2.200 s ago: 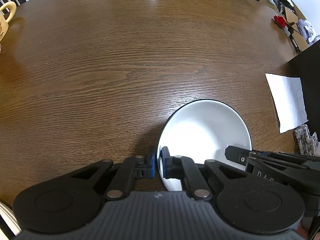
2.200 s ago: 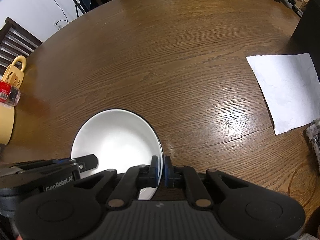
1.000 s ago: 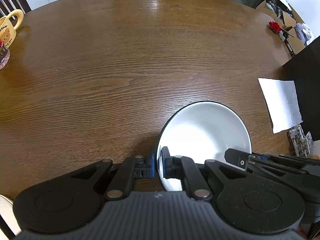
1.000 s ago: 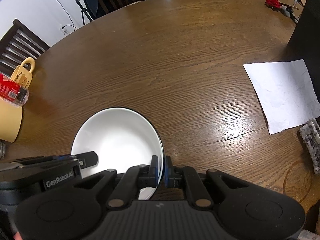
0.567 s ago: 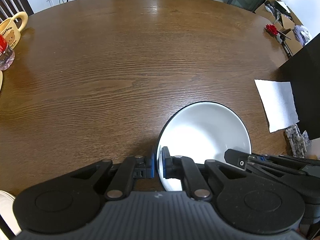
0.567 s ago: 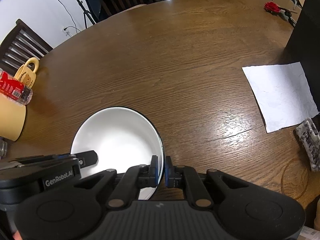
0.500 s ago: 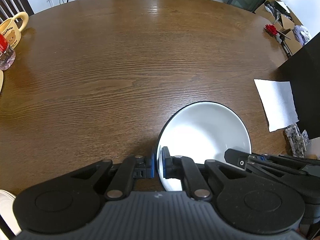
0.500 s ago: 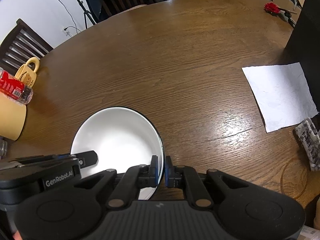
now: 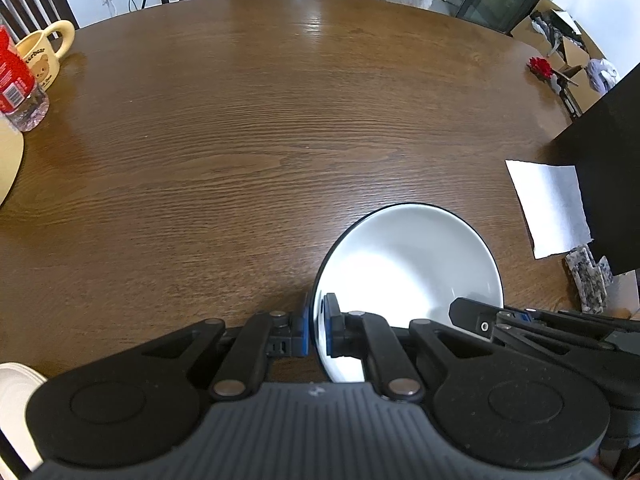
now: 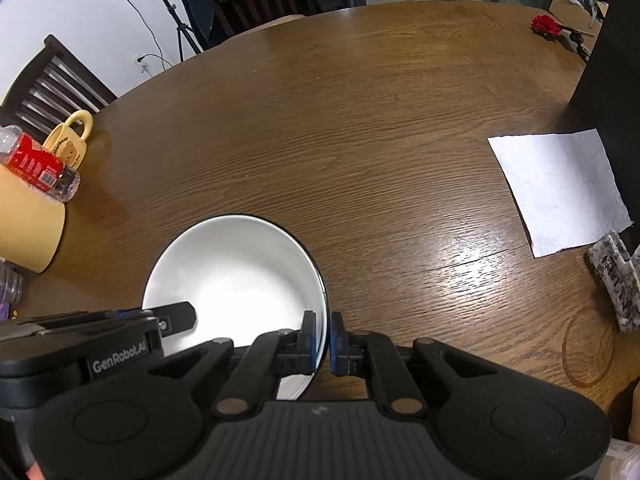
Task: Organize plates and bowls
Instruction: 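Lift the white bowl with both grippers and carry it toward the blue bowl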
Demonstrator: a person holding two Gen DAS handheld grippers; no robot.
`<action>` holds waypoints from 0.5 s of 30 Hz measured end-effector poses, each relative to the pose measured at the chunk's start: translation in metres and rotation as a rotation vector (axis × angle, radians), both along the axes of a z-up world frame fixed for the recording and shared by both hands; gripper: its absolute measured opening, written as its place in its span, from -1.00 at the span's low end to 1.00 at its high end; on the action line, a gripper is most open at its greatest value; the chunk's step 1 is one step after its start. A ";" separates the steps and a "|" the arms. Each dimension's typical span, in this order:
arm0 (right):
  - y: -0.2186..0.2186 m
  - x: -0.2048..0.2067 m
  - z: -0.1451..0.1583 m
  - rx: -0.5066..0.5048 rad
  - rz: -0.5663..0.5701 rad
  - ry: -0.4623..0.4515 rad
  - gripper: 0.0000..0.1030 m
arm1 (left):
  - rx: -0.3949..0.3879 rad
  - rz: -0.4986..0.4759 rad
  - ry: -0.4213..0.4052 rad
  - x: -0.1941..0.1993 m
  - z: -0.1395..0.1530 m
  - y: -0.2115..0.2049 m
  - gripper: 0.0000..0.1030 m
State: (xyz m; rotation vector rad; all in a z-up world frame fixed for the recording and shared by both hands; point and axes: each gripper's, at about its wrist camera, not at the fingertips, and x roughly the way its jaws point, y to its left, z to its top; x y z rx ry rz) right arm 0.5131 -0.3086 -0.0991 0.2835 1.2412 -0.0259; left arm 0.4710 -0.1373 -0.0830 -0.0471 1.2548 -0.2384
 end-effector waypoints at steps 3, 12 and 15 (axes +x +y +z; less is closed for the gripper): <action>0.006 -0.004 0.004 -0.003 0.005 -0.006 -0.88 | -0.002 0.003 -0.005 -0.004 0.003 0.005 -0.86; 0.022 -0.017 0.014 -0.010 0.019 -0.018 -0.88 | -0.009 0.018 -0.018 -0.020 0.011 0.021 -0.86; 0.028 -0.023 0.018 -0.011 0.025 -0.022 -0.88 | -0.010 0.025 -0.022 -0.026 0.014 0.027 -0.86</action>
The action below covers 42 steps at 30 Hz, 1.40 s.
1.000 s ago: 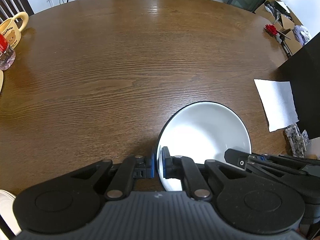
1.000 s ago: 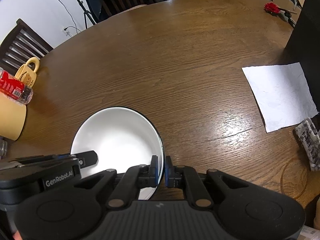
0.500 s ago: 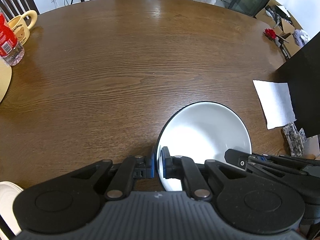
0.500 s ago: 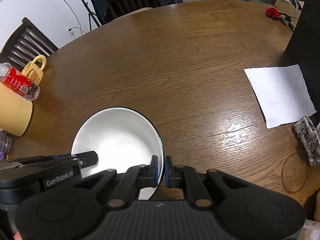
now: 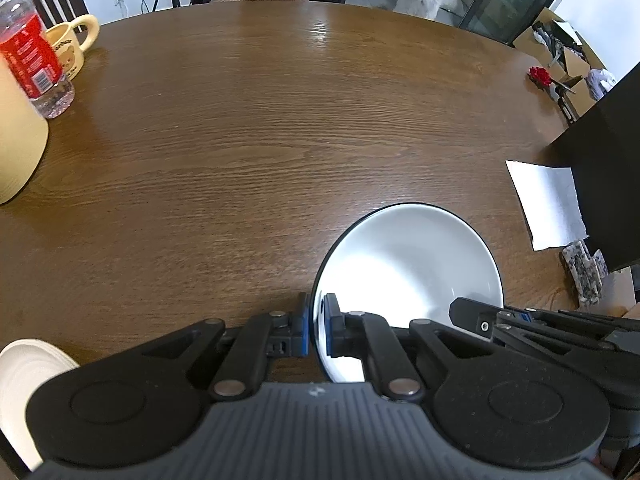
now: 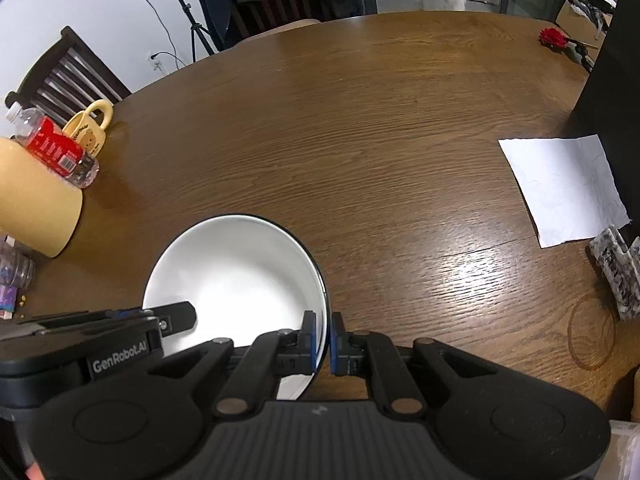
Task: Organize plates and bowls
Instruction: 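Lift the white bowl with both grippers and carry it toward the blue bowl, then lower the white bowl into the white bowl inside the blue bowl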
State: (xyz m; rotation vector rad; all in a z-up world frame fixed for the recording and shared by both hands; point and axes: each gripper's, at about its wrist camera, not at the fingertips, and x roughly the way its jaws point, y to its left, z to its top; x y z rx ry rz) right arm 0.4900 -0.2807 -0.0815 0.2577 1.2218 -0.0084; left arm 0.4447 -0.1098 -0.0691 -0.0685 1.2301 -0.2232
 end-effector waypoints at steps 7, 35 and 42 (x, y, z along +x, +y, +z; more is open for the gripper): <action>0.015 -0.013 0.010 -0.004 0.015 -0.012 -0.88 | -0.005 0.015 -0.012 -0.013 0.007 0.014 -0.86; 0.060 -0.072 0.031 -0.021 0.075 -0.029 -0.87 | -0.012 0.070 -0.032 -0.079 0.022 0.054 -0.86; 0.063 -0.090 0.033 -0.027 0.079 -0.026 -0.87 | -0.011 0.070 -0.033 -0.097 0.023 0.053 -0.86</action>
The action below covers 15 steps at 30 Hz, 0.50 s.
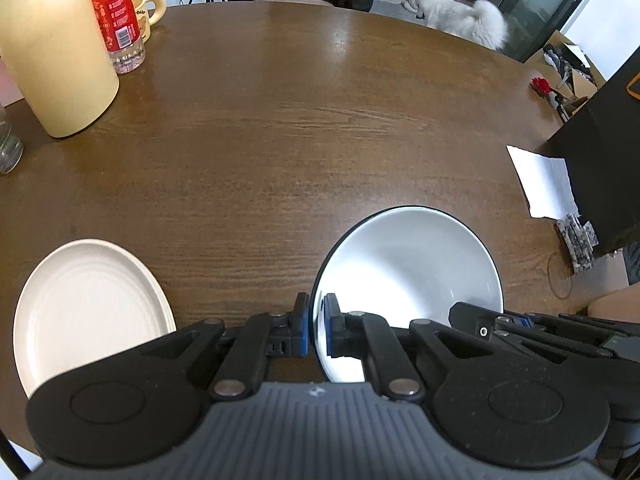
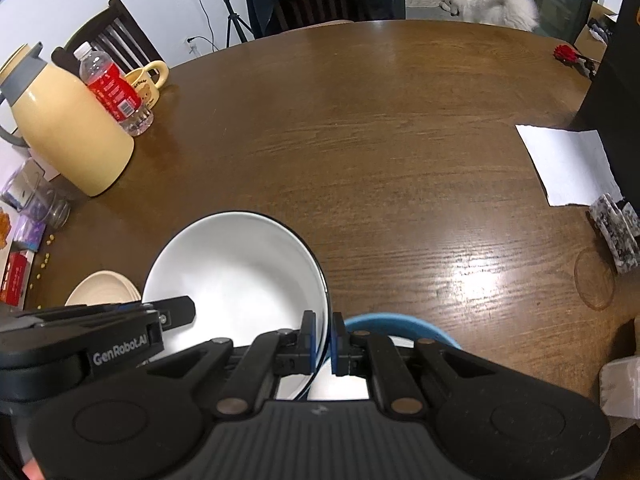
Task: Organize plates and bowls
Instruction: 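Lower the white bowl into the white bowl inside the blue bowl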
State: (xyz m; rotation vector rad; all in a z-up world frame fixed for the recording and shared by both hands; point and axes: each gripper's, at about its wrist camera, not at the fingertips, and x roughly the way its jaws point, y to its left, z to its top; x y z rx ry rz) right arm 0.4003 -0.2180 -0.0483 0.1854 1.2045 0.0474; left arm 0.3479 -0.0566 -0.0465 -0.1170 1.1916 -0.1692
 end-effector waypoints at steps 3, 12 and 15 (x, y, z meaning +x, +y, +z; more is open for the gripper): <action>-0.001 -0.007 0.001 -0.001 -0.005 0.000 -0.87 | 0.001 -0.005 0.001 -0.007 0.000 -0.003 -0.86; -0.012 -0.031 -0.002 -0.003 -0.029 0.005 -0.87 | -0.001 -0.026 0.007 -0.026 -0.003 -0.016 -0.86; -0.016 -0.036 -0.003 -0.005 -0.035 0.009 -0.87 | -0.002 -0.031 0.012 -0.031 -0.005 -0.022 -0.86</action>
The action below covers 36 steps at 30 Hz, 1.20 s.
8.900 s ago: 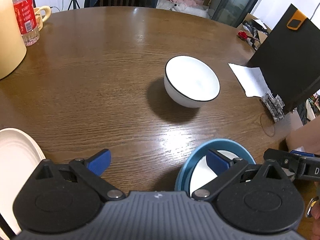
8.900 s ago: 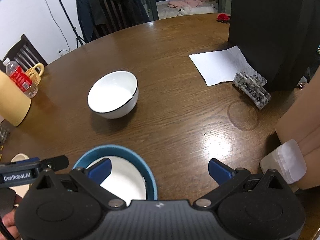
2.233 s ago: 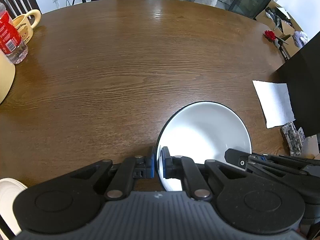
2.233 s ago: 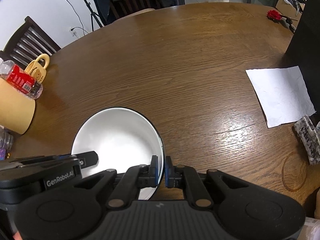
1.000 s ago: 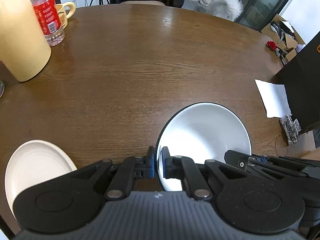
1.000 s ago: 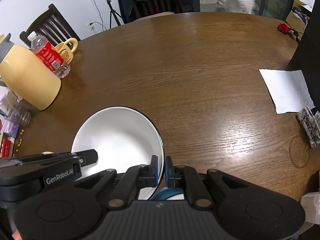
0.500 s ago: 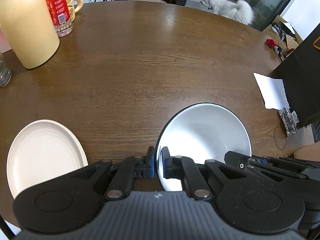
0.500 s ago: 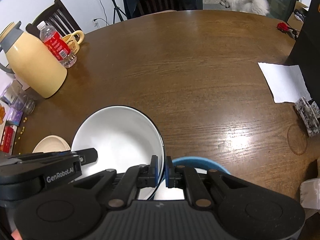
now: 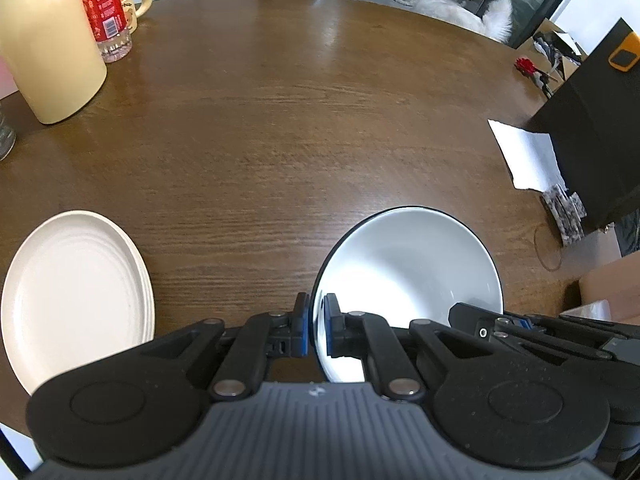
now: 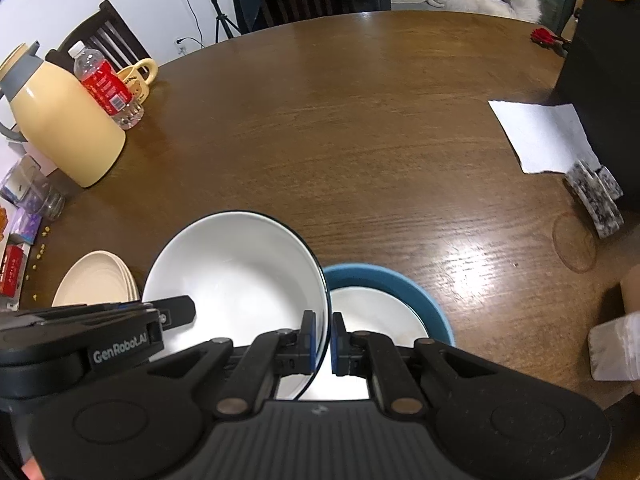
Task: Organize plates and bowls
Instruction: 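Lower the white bowl into the white bowl inside the blue bowl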
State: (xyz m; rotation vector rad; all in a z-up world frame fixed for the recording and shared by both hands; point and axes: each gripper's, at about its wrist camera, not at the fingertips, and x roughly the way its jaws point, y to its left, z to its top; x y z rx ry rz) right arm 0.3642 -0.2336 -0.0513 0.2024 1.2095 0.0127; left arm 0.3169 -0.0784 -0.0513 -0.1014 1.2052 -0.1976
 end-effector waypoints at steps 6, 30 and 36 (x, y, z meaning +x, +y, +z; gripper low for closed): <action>-0.013 -0.012 -0.003 0.002 -0.016 0.007 -0.87 | 0.001 -0.016 0.004 -0.009 -0.003 -0.011 -0.86; -0.051 -0.042 -0.009 -0.008 -0.090 0.024 -0.87 | -0.008 -0.091 0.026 -0.023 -0.014 -0.050 -0.86; -0.055 -0.042 -0.013 -0.008 -0.103 0.032 -0.87 | -0.007 -0.103 0.031 -0.019 -0.016 -0.053 -0.86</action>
